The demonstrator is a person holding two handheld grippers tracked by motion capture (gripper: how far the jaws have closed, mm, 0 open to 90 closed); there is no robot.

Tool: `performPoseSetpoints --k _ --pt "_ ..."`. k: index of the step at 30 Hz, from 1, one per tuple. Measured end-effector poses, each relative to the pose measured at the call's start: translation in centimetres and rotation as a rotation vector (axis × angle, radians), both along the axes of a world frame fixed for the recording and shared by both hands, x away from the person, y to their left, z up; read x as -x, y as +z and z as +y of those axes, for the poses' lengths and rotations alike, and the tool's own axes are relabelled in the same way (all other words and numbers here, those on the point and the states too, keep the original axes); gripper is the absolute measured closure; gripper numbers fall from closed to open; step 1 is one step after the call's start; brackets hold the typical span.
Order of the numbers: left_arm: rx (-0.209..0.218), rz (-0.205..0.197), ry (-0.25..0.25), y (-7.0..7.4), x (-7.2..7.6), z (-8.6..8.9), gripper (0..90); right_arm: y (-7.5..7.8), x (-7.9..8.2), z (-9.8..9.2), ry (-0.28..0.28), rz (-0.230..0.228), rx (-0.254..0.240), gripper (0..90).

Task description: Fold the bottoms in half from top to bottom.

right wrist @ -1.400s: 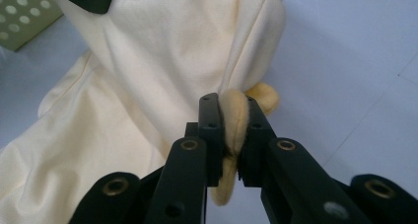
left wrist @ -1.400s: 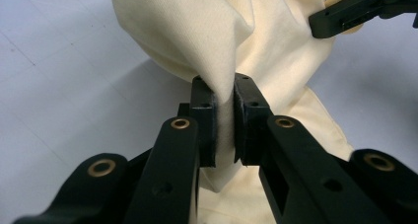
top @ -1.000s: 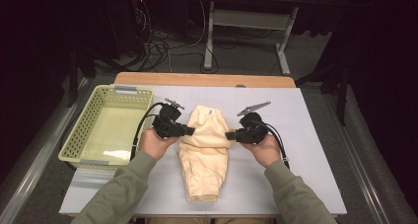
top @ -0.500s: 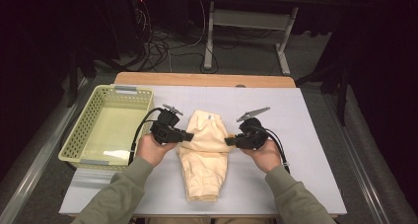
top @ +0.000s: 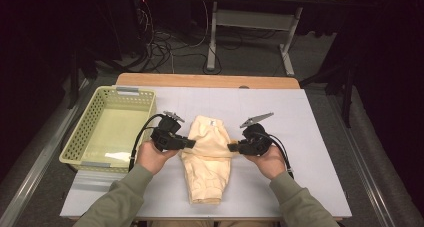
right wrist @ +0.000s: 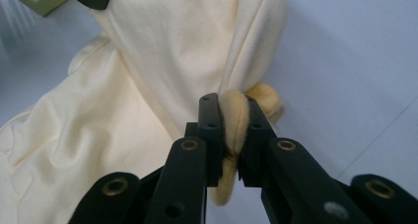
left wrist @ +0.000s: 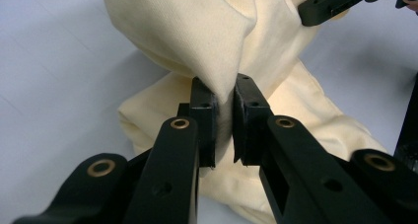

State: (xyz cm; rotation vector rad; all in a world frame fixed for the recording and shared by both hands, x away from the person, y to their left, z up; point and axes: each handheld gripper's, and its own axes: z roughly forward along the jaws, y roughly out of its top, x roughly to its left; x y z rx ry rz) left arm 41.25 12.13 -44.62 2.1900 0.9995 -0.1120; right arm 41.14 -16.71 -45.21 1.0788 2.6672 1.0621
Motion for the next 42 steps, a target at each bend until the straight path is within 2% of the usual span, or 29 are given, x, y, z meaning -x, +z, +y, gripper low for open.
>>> performPoseSetpoints --k 10,19,27,33,42 --pt "0.002 0.001 -0.014 -0.3 0.9 0.2 79.3 -0.4 0.5 0.0 0.017 0.0 0.0 83.4" --pt "-0.017 -0.006 -0.031 -0.5 2.0 0.3 79.3 -0.8 1.3 0.0 0.027 0.002 0.001 83.4" --pt "-0.012 -0.001 -0.042 -0.8 2.8 0.4 78.6 -1.1 1.9 0.1 0.038 0.005 0.007 83.3" --pt "-0.028 0.007 -0.048 -1.3 3.3 0.4 68.5 -1.8 2.4 0.2 0.052 0.015 0.023 83.2" --pt "-0.022 0.013 -0.045 -1.8 3.8 0.4 67.4 -2.3 2.7 0.3 0.054 0.024 0.031 83.2"
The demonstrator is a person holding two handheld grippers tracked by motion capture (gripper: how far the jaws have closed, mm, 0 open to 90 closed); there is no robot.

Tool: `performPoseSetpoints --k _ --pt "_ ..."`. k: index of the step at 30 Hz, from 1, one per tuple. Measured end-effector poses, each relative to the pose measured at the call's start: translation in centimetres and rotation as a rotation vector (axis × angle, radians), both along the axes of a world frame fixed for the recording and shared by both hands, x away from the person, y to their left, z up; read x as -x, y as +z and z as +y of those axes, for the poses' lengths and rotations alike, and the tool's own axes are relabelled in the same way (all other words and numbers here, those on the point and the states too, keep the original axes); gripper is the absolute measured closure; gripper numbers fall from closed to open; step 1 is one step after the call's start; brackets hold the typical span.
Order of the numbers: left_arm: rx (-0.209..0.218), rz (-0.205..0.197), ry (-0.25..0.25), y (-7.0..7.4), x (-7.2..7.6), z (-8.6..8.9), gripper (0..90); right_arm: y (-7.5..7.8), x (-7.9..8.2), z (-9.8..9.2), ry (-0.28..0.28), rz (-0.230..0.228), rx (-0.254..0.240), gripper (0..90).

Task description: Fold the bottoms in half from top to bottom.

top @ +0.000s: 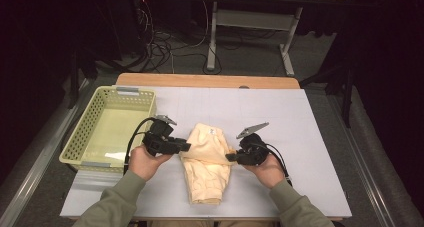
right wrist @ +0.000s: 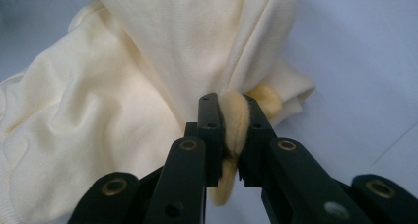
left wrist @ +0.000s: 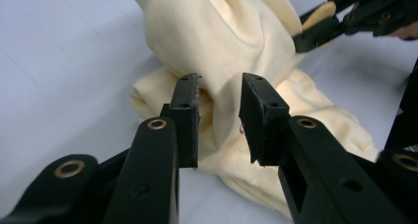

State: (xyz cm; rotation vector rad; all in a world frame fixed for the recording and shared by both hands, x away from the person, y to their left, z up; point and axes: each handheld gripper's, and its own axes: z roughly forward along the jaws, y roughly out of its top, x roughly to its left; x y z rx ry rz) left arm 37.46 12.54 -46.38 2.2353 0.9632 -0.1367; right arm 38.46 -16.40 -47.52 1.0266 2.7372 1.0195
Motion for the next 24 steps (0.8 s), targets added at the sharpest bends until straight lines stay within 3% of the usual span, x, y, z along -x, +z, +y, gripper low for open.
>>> performPoseSetpoints --k 6,11,17,24 --pt "0.004 -0.021 0.025 0.6 0.0 0.2 76.2 0.0 0.0 0.0 0.002 0.0 0.003 83.0" --pt "0.03 -0.036 0.061 1.9 -0.5 1.2 83.0 -0.1 0.0 0.2 0.001 -0.005 0.011 82.9" --pt "0.039 -0.044 0.099 3.2 -1.6 1.6 82.6 -0.1 -0.1 0.2 0.003 -0.004 0.012 82.7" --pt "0.002 0.006 0.142 3.5 -4.2 1.1 82.3 -0.1 -0.1 0.2 0.006 -0.005 0.012 82.1"
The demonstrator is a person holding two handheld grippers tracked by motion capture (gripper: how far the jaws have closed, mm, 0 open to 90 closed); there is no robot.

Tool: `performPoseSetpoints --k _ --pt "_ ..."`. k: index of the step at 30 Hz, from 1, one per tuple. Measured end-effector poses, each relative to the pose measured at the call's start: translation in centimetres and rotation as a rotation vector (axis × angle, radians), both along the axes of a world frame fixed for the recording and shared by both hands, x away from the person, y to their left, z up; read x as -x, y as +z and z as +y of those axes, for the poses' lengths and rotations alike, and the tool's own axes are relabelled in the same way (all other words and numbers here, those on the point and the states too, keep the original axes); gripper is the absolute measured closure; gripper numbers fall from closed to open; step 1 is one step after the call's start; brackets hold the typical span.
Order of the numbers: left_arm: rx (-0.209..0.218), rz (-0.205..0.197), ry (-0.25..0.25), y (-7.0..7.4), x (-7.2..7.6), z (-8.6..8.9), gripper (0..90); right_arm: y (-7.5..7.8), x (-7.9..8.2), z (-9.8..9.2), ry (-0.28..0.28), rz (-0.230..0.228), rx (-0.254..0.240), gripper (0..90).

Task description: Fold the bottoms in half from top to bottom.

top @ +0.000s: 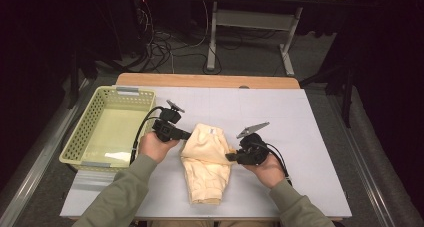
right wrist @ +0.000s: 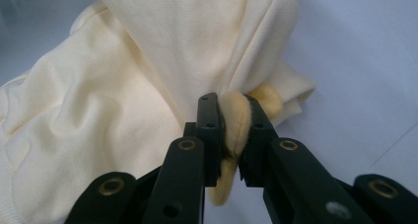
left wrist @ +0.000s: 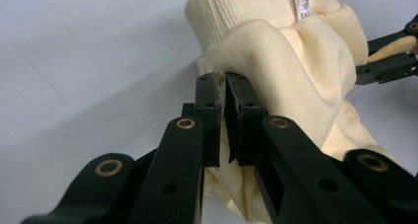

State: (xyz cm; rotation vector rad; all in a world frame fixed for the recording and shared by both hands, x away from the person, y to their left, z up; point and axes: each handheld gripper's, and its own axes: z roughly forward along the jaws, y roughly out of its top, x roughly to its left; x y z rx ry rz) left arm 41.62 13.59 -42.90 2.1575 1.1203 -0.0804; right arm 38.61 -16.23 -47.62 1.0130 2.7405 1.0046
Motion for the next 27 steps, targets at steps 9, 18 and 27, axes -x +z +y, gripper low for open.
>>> performPoseSetpoints --k 9,18,27 --pt "-0.047 0.097 0.004 -2.1 -1.8 -1.0 81.3 0.1 0.0 0.0 -0.006 0.003 -0.005 80.1" --pt "-0.035 0.11 -0.033 -2.5 -0.8 -1.3 81.2 0.1 0.1 -0.1 -0.009 0.004 -0.01 74.7" --pt "-0.01 0.1 -0.071 -2.7 1.0 -1.2 81.2 0.2 0.4 0.0 0.007 0.009 -0.013 66.2"
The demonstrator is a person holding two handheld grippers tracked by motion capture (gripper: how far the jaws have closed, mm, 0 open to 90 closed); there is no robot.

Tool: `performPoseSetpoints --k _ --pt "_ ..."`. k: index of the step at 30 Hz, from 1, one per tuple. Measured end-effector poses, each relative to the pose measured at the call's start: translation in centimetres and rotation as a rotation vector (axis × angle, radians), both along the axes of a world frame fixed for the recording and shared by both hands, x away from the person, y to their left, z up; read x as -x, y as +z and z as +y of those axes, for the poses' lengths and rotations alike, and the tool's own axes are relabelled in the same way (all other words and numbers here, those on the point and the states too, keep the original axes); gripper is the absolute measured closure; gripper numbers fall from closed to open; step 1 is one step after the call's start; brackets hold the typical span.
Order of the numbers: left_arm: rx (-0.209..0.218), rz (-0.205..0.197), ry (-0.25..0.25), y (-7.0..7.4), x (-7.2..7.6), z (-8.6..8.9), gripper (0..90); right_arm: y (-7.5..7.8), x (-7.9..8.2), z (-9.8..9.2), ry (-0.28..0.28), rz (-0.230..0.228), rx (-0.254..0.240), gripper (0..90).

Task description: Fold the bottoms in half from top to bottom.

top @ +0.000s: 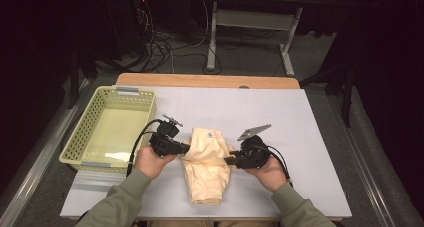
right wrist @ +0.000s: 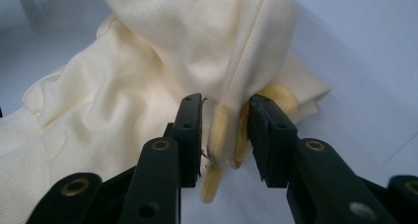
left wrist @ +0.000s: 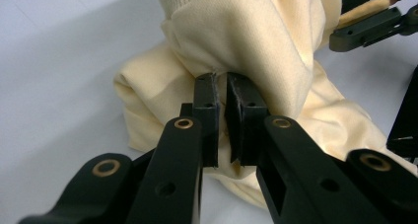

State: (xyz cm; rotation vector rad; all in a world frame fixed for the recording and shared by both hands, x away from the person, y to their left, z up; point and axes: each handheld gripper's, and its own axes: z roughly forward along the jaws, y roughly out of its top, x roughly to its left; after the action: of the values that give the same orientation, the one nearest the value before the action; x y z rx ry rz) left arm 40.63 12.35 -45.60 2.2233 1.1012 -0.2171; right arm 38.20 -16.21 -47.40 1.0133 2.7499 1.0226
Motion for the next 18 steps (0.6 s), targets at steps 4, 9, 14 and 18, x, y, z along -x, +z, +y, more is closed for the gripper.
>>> performPoseSetpoints --k 4,9,14,18 --pt "0.005 -0.009 -0.007 -0.1 0.7 0.1 81.2 0.0 0.3 0.1 0.01 0.0 0.0 67.6" --pt "0.016 -0.01 -0.008 -0.4 1.1 0.2 81.2 0.1 0.6 -0.1 0.016 0.004 -0.014 87.0" --pt "0.016 -0.016 -0.01 -0.5 1.2 0.4 81.2 0.7 0.7 -0.1 0.002 -0.023 -0.024 90.0" --pt "0.015 -0.021 -0.008 -0.5 1.2 0.3 81.2 1.5 0.5 -0.5 -0.02 -0.032 -0.057 90.0"
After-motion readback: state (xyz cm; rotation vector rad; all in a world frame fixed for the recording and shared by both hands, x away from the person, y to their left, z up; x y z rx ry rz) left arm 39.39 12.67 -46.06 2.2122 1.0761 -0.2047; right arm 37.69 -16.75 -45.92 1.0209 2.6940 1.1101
